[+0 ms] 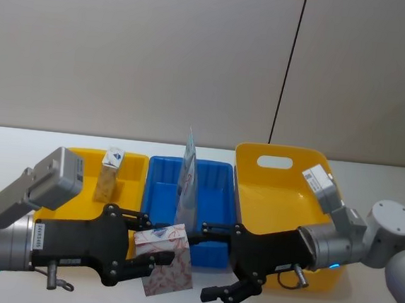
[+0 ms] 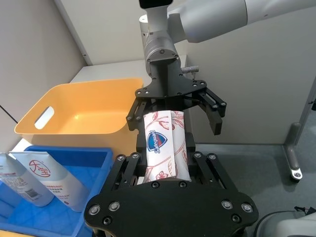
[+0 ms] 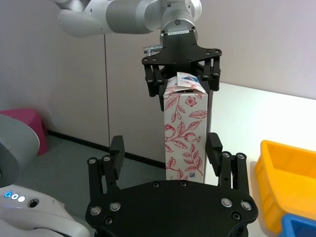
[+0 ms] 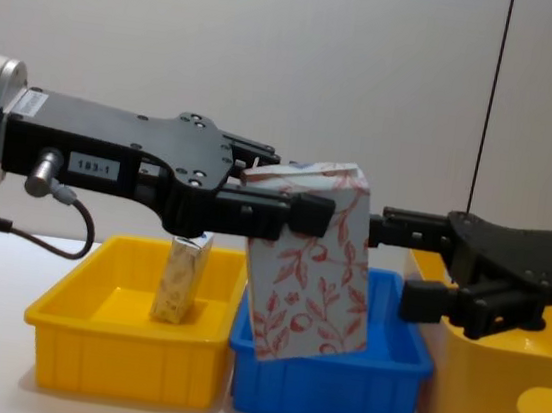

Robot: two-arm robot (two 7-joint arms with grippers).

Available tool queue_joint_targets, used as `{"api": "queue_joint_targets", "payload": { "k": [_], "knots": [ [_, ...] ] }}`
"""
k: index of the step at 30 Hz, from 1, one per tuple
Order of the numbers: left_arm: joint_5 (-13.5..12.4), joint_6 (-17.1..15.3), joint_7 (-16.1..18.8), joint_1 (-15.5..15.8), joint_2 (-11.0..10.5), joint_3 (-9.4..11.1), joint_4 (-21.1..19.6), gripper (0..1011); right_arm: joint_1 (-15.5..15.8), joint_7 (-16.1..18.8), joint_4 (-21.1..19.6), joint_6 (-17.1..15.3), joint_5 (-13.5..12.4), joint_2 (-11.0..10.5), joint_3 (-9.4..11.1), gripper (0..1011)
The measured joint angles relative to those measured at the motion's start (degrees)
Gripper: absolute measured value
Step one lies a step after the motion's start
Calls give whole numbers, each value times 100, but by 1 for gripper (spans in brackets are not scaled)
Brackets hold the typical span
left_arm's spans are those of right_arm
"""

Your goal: Bimanual collaborative sorting of washing and personal care products

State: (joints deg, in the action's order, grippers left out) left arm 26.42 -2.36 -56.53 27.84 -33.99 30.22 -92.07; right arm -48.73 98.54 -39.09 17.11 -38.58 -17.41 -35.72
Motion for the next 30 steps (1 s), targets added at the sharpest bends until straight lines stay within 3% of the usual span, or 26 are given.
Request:
{"api": "queue_joint_targets", "payload": {
  "k": [30],
  "knots": [
    [0, 0, 0, 0, 0, -1, 0, 380, -278, -109, 566, 310, 31, 321, -205, 1000]
  ]
}}
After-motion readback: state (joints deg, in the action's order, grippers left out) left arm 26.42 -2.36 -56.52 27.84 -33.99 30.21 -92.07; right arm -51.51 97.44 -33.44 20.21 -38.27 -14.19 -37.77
